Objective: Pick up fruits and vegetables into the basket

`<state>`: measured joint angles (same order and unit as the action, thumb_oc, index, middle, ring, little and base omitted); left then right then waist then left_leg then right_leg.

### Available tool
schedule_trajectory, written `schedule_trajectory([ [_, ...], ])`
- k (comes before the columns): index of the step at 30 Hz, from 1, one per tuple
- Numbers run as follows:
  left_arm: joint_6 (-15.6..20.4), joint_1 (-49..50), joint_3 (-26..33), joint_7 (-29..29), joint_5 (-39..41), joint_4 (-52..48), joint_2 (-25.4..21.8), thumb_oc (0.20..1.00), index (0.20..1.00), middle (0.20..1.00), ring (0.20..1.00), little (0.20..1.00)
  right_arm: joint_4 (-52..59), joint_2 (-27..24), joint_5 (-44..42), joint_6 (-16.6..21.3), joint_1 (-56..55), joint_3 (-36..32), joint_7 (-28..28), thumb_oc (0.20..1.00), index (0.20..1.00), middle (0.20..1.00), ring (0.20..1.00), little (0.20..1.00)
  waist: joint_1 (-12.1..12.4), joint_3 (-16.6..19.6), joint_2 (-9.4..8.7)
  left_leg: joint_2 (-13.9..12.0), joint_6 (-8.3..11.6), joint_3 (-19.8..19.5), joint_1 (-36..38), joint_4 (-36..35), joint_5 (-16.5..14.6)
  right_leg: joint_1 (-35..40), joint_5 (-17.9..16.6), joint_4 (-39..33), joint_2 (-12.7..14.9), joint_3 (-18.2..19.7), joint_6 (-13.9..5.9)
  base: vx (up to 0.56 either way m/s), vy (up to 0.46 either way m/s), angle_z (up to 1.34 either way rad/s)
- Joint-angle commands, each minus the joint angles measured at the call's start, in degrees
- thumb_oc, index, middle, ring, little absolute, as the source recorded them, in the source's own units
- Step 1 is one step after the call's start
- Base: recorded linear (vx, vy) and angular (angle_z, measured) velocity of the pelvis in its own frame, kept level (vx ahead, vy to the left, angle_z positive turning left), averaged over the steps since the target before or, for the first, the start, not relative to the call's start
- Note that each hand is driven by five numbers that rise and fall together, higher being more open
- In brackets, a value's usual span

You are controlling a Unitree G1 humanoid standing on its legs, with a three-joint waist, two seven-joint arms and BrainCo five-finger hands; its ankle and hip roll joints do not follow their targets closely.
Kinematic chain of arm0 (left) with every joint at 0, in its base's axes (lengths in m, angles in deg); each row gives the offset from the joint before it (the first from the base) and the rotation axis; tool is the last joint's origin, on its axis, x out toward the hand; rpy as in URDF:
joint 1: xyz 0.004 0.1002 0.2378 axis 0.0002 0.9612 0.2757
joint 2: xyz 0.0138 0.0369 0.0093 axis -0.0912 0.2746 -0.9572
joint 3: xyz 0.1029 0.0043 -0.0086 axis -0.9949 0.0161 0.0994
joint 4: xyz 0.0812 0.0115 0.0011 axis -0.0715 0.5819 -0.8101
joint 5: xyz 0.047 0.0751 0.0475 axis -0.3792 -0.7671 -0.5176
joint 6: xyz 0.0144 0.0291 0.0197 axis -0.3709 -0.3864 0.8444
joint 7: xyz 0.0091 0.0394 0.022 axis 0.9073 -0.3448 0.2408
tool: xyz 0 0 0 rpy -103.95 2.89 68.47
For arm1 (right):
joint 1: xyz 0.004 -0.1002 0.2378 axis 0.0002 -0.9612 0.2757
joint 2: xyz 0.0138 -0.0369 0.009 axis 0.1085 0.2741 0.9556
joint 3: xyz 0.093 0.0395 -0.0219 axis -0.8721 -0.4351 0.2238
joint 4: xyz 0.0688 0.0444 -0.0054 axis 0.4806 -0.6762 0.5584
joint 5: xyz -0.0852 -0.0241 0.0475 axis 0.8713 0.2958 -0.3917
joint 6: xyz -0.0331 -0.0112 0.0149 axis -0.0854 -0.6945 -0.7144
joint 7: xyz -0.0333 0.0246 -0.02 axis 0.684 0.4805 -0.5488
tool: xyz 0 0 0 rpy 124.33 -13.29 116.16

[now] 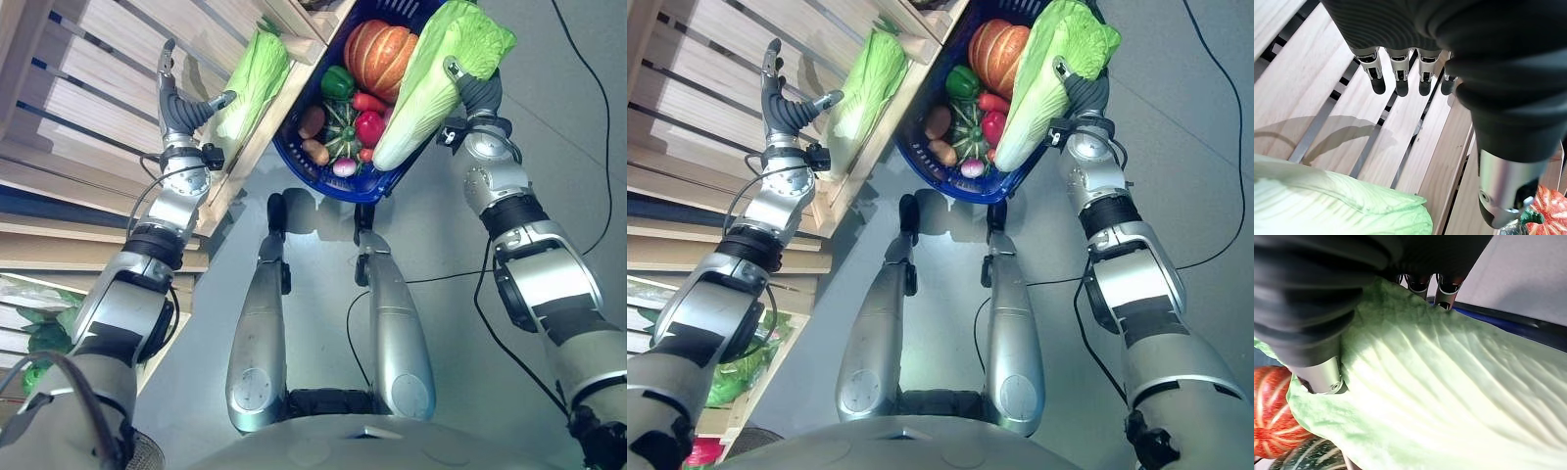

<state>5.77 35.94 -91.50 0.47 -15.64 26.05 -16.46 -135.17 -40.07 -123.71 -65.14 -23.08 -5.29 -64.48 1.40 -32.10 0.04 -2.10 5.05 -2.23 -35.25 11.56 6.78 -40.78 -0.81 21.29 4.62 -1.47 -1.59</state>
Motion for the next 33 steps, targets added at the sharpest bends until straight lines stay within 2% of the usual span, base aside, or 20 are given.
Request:
schedule_trajectory([
  [1, 3.99, -1.71, -0.66, -0.49, 1.42, 1.18, 1.22, 1.0, 1.0, 1.0, 1.0, 1.0, -2.1, -2.01, -2.69, 3.22, 3.81, 0.46, 1.75, 0.2, 0.2, 0.2, 0.2, 0.2, -0.13, 2.31, 4.24, 4.65, -1.73, 1.21, -3.51, 5.31, -5.62, 0.23, 1.94, -0.09, -0.94, -4.17, -2.12, 0.01, -0.007, 0.12],
  [9, 4.59, -2.24, -1.88, -1.23, 1.17, 0.92, 2.38, 1.0, 1.0, 1.0, 1.0, 1.0, -7.55, -1.42, -3.03, 2.01, 6.84, 1.12, 2.25, 0.2, 0.2, 0.2, 0.2, 0.2, 0.59, 2.31, 5.4, 5.14, -1.77, 0.91, -4.92, 5.54, -5.31, -1.24, 2.0, 0.43, -0.81, -4.3, -1.98, 0.0, 0.001, 0.02],
  [17, 4.63, -2.47, -2.7, -1.69, 1.16, 0.53, 3.08, 1.0, 1.0, 1.0, 1.0, 1.0, -11.63, -1.94, -2.45, -0.84, 8.29, 1.1, 1.4, 0.2, 0.2, 0.2, 0.2, 0.2, 1.16, 2.31, 6.04, 5.27, -1.9, 0.77, -5.92, 5.78, -5.11, -2.3, 2.1, 1.02, -0.75, -4.57, -2.0, 0.0, 0.001, 0.01],
  [25, 5.41, -1.95, -3.16, -2.37, 1.24, 0.19, 3.52, 1.0, 1.0, 1.0, 1.0, 1.0, -14.34, -2.89, 1.19, -4.6, 8.51, 1.84, -1.91, 0.2, 0.2, 0.2, 0.2, 0.2, 1.5, 2.31, 6.61, 5.25, -1.97, 0.62, -6.83, 5.85, -4.78, -3.38, 1.9, 1.36, -0.58, -4.63, -2.16, 0.0, 0.0, 0.0],
  [26, 5.58, -1.84, -3.19, -2.46, 1.19, 0.18, 3.56, 1.0, 1.0, 1.0, 1.0, 1.0, -14.5, -3.06, 1.54, -5.01, 8.53, 1.9, -2.04, 0.272, 0.272, 0.272, 0.272, 0.272, 1.54, 2.31, 6.65, 5.23, -1.98, 0.64, -7.01, 5.93, -4.76, -3.55, 1.88, 1.44, -0.54, -4.65, -2.19, 0.0, 0.0, 0.0],
  [27, 5.7, -1.75, -3.23, -2.52, 1.13, 0.21, 3.6, 1.0, 1.0, 1.0, 1.0, 1.0, -14.69, -3.14, 1.73, -5.34, 8.6, 1.97, -2.37, 0.595, 0.595, 0.595, 0.595, 0.595, 1.56, 2.31, 6.66, 5.21, -1.96, 0.63, -7.07, 5.97, -4.73, -3.61, 1.86, 1.48, -0.54, -4.64, -2.21, 0.0, 0.0, 0.0],
  [28, 5.6, -1.51, -3.27, -2.83, 0.93, -0.04, 3.8, 1.0, 1.0, 1.0, 1.0, 1.0, -14.9, -3.26, 1.71, -5.75, 8.35, 2.14, -2.26, 1.0, 1.0, 1.0, 1.0, 1.0, 1.58, 2.31, 6.72, 5.24, -2.02, 0.5, -7.22, 5.98, -4.68, -3.79, 1.79, 1.58, -0.59, -4.64, -2.25, 0.0, 0.0, 0.0],
  [33, 5.31, -1.48, -3.45, -2.82, 0.99, -0.47, 3.83, 1.0, 1.0, 1.0, 1.0, 1.0, -15.62, -3.54, 2.12, -6.12, 8.79, 2.23, -2.69, 1.0, 1.0, 1.0, 1.0, 1.0, 1.65, 2.31, 6.72, 5.31, -2.04, 0.36, -7.3, 6.01, -4.65, -3.95, 1.61, 1.53, -0.63, -4.62, -2.3, 0.0, 0.0, 0.0],
])
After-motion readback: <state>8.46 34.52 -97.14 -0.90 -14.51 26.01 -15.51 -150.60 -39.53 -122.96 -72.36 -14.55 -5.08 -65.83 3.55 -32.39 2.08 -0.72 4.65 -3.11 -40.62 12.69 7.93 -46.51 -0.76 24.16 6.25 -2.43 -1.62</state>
